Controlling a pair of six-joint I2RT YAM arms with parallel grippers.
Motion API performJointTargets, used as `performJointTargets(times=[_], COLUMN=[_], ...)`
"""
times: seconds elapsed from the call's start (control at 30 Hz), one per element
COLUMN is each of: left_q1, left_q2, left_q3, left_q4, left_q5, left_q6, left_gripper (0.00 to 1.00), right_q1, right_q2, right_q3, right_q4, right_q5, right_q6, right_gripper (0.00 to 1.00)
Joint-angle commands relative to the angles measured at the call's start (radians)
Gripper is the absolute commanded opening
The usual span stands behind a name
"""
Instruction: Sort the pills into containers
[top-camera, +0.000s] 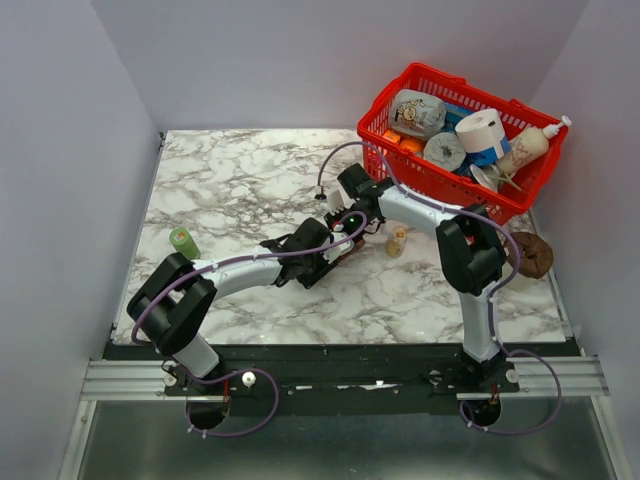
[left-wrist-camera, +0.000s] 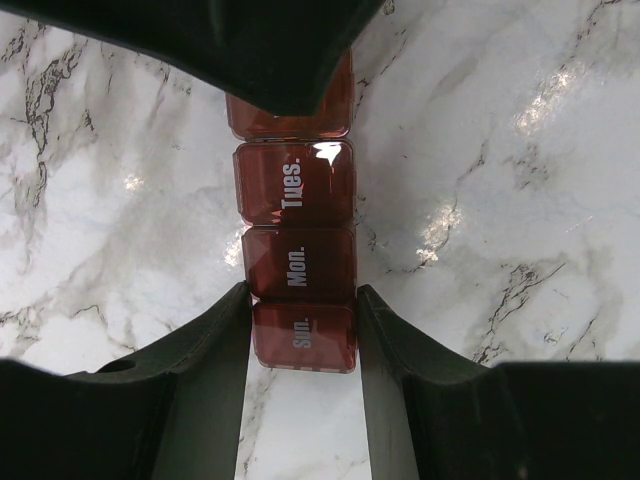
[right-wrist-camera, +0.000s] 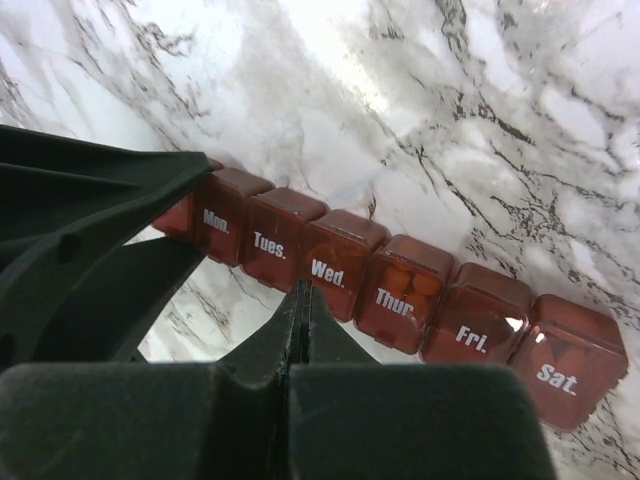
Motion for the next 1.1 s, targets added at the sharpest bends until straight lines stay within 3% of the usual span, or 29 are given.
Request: performJointTargets(times=[0.0,0.17,0.47,0.7,0.87,1.07], left_q1=[0.003,0.005,0.008,0.015,0.024,0.078], left_q2=[0.026,0.020,0.002,-0.090,-0.168,-0.374], left_q3=[0.003,0.002,0.003,0.022,0.035,0.025], left_q4=[-0.025,-0.025,-0.030,-0.017,-0.020,0.028], left_q5=[0.027,0.024,0.013,0.010,0.013,0.036], left_q6=[-0.013,-0.013,-0.020,-0.053,-0.073,-0.109], left_gripper=[0.49,0.49,0.52,0.77,0.85,0.95], right_q1=[0.008,0.008,-0.027,-0.068,-0.099,-0.151], right_q2=[0.082,0.108,-0.039,-0.151,-0.215,-0.382], right_q3=[-0.009,0.007,0.048,0.036,0.030,0.005], right_q4=[-0.028,-0.034,-0.036,-0.030,-0.031,-0.033], right_q5=[0.015,0.043,-0.047,-0.103,-0.106,-0.103], right_q6=[-0.007,-0.010,-0.035,-0.088,-0.119,-0.217], right_gripper=[0.00,0.01,0.02,0.04,0.05,0.09])
